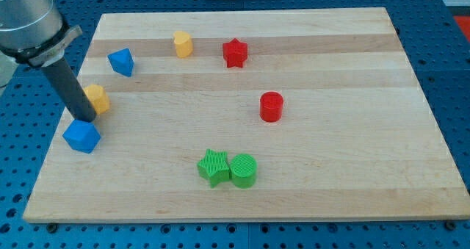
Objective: Move the yellow heart closer to yellow hexagon
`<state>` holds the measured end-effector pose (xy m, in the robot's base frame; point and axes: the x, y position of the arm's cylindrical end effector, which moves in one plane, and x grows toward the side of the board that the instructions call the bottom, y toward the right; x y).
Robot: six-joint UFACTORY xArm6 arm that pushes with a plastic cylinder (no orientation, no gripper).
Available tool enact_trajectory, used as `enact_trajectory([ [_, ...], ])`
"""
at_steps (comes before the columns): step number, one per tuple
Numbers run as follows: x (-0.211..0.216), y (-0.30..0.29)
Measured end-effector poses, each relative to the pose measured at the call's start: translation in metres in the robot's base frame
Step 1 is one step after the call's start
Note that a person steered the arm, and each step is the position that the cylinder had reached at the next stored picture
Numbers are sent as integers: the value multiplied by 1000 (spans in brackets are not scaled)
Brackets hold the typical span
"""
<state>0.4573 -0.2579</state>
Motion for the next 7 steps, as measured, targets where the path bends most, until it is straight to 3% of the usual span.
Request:
enact_trajectory([
  [1,-13,0],
  [2,4,11],
  [3,16,67],
  [7,-122,152],
])
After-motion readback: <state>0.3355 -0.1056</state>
